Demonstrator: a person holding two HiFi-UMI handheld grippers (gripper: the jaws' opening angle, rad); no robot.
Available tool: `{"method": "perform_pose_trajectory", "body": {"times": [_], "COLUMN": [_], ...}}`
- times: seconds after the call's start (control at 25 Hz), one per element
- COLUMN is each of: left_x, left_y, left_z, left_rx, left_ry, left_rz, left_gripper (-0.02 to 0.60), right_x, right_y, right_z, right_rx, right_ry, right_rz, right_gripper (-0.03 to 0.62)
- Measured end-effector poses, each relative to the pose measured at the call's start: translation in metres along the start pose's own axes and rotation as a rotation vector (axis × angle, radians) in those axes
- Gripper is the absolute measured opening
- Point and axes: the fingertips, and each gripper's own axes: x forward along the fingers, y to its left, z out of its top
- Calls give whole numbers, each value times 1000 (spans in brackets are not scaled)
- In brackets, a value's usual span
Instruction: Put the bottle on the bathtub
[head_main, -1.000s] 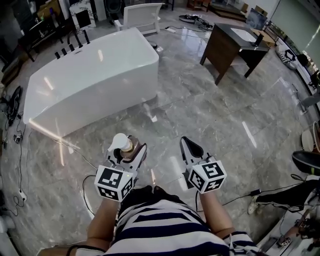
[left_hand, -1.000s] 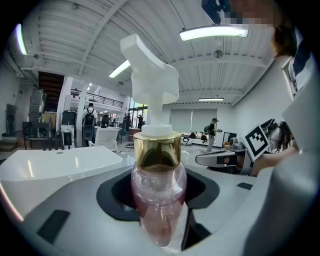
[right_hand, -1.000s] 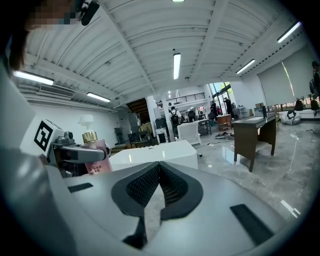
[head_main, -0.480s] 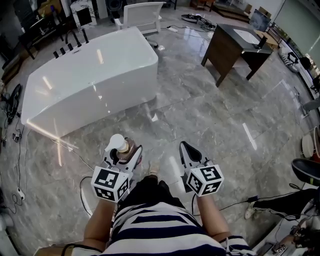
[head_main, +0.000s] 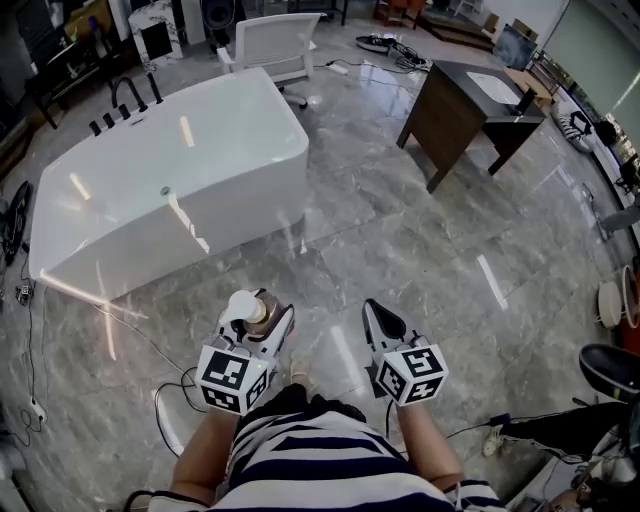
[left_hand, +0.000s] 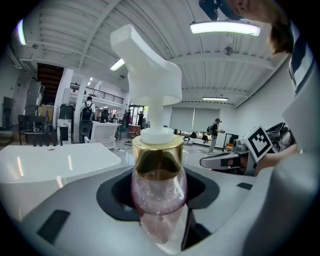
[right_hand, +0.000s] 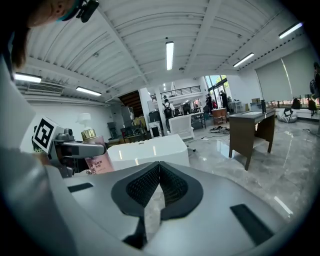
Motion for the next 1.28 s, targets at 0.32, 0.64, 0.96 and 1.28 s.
{"method": "perform_pose_trajectory", "body": {"times": [0.32, 0.64, 0.96, 1.28], "left_x": [60, 125, 208, 289], "left_y": [33, 59, 81, 82], "left_z": [14, 33, 57, 83], "left_rx": [6, -17, -24, -18], "left_ry": [38, 19, -7, 1], "left_rz": [-46, -22, 52, 122], "left_gripper": [225, 225, 224, 224], "right_x": [70, 117, 177, 226], "right_y": [-37, -84, -151, -209], "right_z": [32, 68, 93, 118], "right_rx": [13, 15, -11, -46], "right_ry": [19, -1, 21, 72], "right_rz": [-8, -32, 22, 134], "right_gripper": [26, 26, 26, 26]}}
